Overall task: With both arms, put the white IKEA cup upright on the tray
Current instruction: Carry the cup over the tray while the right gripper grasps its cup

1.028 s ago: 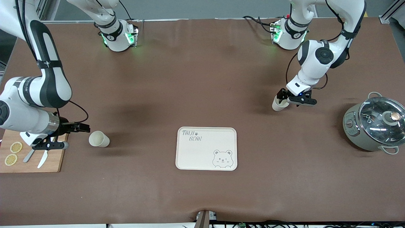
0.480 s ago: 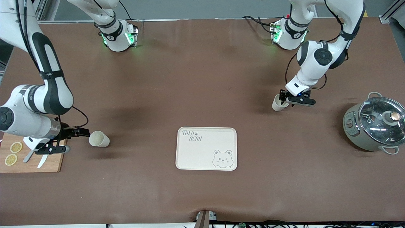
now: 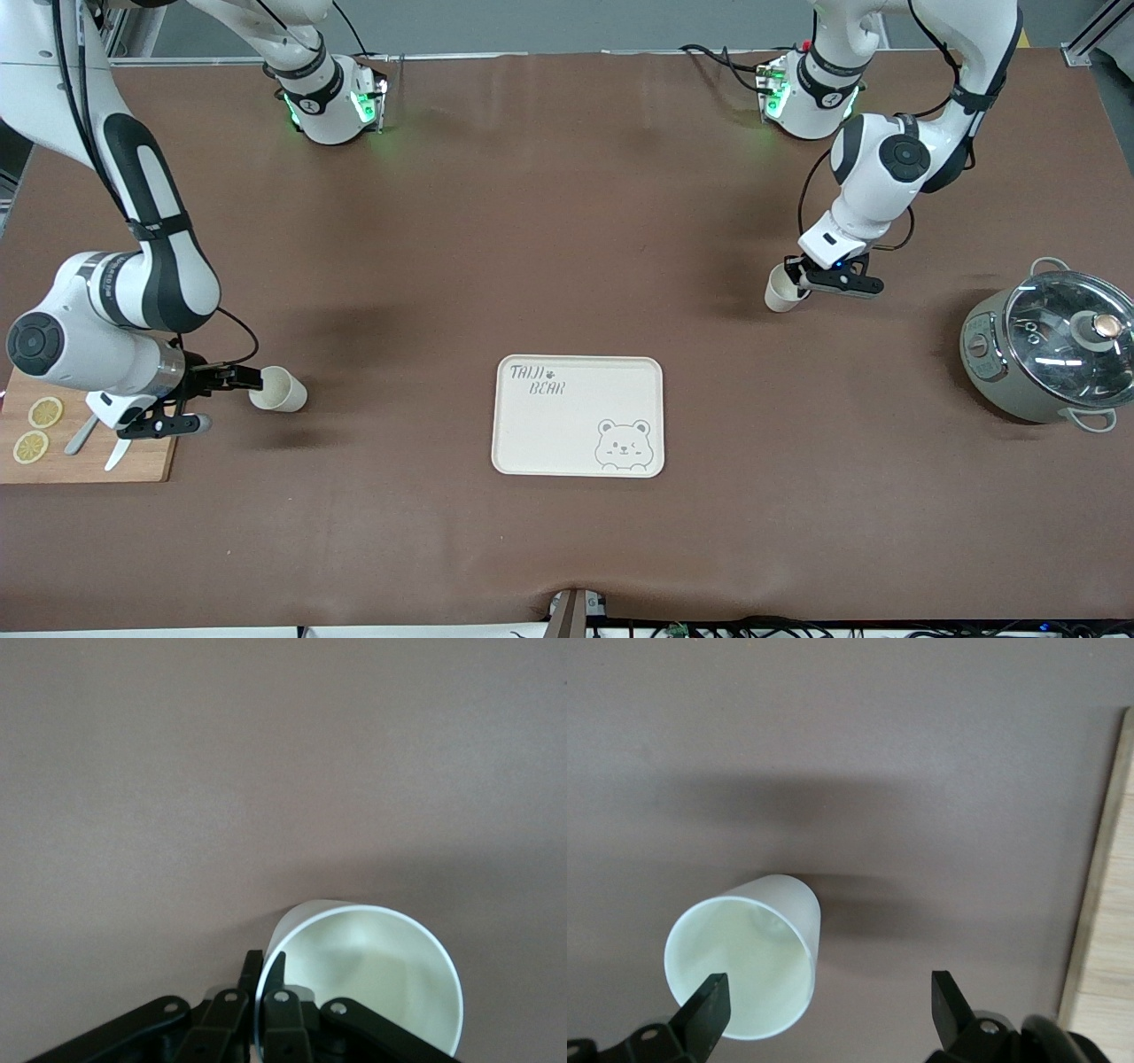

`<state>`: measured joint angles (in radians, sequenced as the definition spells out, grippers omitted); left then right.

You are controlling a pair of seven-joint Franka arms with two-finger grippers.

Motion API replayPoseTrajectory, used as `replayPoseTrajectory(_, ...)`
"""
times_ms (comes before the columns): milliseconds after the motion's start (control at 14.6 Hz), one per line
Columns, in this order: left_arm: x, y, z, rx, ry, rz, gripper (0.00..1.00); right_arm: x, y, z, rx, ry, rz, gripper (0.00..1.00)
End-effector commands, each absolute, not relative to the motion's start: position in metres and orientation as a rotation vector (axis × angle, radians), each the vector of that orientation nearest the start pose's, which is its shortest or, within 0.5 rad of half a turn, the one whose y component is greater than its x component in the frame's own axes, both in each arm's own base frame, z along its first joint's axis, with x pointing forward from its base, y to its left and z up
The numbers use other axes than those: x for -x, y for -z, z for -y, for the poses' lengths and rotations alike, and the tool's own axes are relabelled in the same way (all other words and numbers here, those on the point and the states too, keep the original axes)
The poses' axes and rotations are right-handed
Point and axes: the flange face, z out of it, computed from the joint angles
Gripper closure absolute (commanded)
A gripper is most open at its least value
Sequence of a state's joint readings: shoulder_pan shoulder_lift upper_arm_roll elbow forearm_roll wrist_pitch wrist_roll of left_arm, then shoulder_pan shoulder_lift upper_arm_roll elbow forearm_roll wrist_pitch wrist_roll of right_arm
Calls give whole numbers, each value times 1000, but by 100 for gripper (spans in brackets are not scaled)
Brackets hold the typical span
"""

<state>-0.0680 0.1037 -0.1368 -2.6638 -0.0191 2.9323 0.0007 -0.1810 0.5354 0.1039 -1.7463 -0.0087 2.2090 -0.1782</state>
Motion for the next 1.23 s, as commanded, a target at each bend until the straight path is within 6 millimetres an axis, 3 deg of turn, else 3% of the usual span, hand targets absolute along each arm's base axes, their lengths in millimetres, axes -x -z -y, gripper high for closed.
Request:
replayPoseTrajectory(0, -445, -235, 96, 3160, 334, -263, 100, -661, -255, 48, 3081, -73, 176, 0)
replayPoseTrajectory(206, -474, -257, 122, 3186, 328, -203, 100, -661, -251, 49, 3080, -72, 175, 0)
replayPoseTrajectory(480, -519, -295, 187, 3226, 133, -87, 100, -661, -247, 49, 3081, -70, 185, 0)
replayPoseTrajectory(823, -553, -334, 260, 3211, -2, 43, 100, -659, -241, 49, 3081, -79, 222, 0)
replayPoseTrajectory(960, -567, -344, 282, 3195, -39, 102, 100, -658, -239, 51, 3078, -85, 246, 0)
replayPoseTrajectory(1165, -580, -342, 323, 3184, -83, 146, 100, -654, -235, 60, 3072, -102, 267, 0)
